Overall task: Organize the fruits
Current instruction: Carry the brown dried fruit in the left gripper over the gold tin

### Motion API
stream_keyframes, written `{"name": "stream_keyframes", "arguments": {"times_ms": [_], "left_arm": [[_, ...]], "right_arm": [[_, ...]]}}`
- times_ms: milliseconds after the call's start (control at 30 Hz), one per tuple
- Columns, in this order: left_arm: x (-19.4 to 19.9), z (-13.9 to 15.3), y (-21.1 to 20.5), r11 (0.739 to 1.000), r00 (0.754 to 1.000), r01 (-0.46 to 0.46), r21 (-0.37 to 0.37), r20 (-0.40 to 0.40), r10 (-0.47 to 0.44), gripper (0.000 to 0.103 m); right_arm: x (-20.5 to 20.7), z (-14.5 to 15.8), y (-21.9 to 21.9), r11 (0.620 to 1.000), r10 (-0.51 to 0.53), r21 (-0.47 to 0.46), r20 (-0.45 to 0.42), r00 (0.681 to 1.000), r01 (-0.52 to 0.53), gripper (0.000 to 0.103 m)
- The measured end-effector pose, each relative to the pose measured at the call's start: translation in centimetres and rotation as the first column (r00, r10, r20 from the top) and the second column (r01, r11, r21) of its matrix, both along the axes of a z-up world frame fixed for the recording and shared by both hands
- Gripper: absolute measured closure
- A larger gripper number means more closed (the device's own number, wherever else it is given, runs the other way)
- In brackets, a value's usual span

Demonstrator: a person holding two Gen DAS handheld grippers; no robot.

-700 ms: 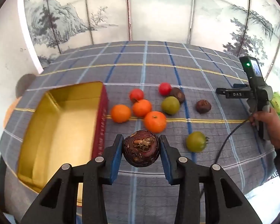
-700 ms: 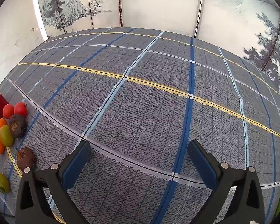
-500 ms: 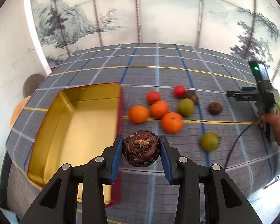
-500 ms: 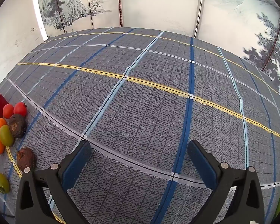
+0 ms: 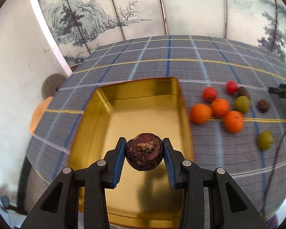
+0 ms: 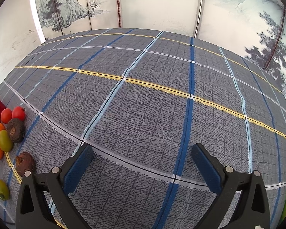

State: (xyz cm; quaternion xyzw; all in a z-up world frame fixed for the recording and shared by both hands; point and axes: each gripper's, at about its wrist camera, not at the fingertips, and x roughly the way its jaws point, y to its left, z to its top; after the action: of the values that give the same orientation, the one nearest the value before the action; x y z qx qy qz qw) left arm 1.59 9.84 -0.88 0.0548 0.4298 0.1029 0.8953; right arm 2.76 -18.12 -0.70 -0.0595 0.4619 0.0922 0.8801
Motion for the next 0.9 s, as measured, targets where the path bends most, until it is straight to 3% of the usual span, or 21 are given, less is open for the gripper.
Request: {"name": "stream_keyframes", "arguments": {"times_ms": [333, 900], "left_arm": [[4.6, -0.1, 3.7, 0.989, 0.996, 0.040, 0.139, -0.090, -0.027, 0.063], [10.5, -3.3, 7.3, 0.982, 0.979, 0.075, 0.173, -0.200, -0.039, 0.063]], "right_arm": [[0.0, 0.0, -0.2, 1.000, -0.014, 0.000, 0.000, 1.000, 0.014, 0.000], [0.0, 0.0, -0.2, 1.000, -0.013, 0.001, -0.001, 1.000, 0.013, 0.000]]}}
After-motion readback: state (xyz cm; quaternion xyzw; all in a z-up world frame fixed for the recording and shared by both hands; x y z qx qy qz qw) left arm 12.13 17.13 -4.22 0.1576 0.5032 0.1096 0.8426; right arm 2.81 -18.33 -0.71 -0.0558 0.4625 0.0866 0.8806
